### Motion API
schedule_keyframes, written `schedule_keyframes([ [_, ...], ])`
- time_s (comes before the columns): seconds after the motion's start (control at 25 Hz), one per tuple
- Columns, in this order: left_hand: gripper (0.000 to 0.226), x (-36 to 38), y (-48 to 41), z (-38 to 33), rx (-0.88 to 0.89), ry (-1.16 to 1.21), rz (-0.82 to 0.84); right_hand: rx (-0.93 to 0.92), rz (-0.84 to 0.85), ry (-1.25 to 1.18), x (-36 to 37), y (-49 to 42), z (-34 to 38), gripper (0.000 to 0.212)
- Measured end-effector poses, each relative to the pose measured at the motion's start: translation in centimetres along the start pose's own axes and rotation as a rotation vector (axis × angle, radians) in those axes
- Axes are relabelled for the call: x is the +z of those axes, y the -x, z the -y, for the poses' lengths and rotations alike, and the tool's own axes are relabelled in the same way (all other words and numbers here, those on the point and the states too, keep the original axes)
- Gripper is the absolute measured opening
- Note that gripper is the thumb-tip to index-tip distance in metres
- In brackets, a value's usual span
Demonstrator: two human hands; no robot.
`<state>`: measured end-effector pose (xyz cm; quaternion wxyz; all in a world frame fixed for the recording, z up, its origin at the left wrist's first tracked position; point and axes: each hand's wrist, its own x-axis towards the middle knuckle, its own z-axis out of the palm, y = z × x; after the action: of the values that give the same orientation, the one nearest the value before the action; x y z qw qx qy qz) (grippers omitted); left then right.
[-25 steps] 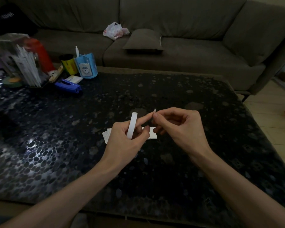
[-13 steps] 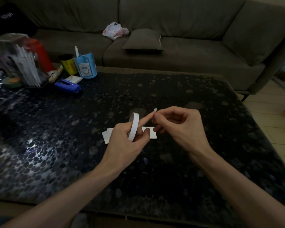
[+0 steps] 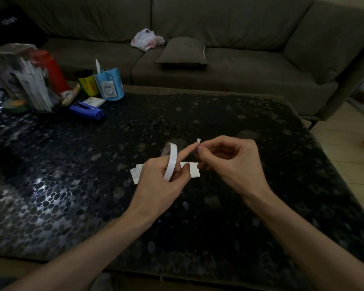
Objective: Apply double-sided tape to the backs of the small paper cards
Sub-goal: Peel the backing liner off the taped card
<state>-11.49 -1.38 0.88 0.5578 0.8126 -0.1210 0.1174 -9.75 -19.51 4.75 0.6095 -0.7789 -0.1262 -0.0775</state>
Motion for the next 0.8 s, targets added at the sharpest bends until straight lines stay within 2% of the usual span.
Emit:
schedule_keyframes([
  [0.2, 0.035, 0.29, 0.13, 0.01, -0.018, -0.111, -0.052, -0.023, -0.012, 0.047, 0.04, 0.10, 0.09, 0.012],
  [0.48, 0.045, 0.42, 0.17, 0.01, -0.012, -0.090, -0.051, -0.019, -0.055, 0.081, 0.10, 0.12, 0.07, 0.010],
  [0.68, 0.040, 0.39, 0.13, 0.03, 0.001, -0.100, -0.051, -0.007, -0.033, 0.098, 0.22, 0.15, 0.07, 0.013],
  [0.8, 0.048, 0.32, 0.15, -0.21, -0.002, -0.079, -0.058, -0.011, -0.050, 0.106, 0.24, 0.13, 0.06, 0.012],
])
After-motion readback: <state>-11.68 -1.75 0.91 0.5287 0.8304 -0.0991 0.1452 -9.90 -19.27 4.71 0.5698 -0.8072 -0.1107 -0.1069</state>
